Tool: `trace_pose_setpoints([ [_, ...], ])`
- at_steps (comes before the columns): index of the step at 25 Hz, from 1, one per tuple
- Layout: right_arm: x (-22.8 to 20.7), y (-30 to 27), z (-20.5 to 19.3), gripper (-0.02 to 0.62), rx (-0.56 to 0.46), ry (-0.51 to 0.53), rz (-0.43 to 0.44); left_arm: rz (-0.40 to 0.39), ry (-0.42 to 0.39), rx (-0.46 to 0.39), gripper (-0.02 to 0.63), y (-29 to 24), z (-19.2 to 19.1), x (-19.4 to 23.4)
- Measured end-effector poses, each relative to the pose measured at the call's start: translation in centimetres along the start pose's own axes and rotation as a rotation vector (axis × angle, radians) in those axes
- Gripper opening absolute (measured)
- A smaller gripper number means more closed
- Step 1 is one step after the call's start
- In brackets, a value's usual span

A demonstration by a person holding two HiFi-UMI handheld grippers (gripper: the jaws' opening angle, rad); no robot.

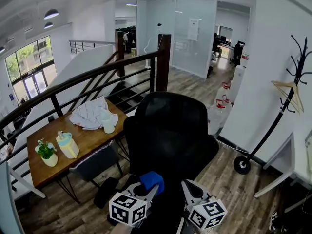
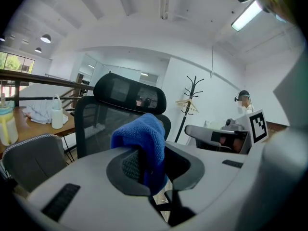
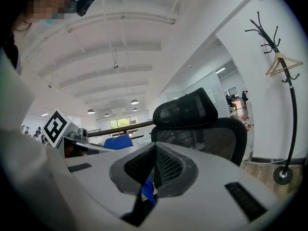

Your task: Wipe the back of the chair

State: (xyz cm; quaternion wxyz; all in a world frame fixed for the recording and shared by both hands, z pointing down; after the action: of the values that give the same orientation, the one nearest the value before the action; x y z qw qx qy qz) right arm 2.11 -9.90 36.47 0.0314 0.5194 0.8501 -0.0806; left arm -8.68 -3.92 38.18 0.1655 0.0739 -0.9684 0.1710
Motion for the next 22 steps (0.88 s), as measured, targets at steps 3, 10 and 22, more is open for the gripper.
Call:
trace_pose_setpoints([
  [3, -0.6, -0.5, 0.8, 0.026, -0.016, 0.013, -0.005, -0.034, -0.04, -0.008, 0.075, -1.4, 1.7, -0.2],
  [10, -2.4, -1.4, 4.5, 0.026, -0.105, 0.062, -0.06, -0.137, -0.173, -0.021, 0.075, -5.4, 6.8, -1.6],
  [22, -6.1, -3.3, 8.1, 0.026, -0.186, 0.077, -0.213, -0.315, -0.407, -0.075, 0.075, -12.3, 15.9, -5.1],
])
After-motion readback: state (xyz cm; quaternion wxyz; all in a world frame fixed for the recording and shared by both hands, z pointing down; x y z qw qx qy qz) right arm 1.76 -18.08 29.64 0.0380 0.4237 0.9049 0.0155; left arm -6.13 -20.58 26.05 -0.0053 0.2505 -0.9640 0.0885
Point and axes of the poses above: the fingertips, and each gripper's own axes: y backward along the fingers, x to its left, z out of its top, the point moved 2 cm from there along y, backward along the fingers, and after that the axes turned 5 degrees about y, right-handed, at the moved point
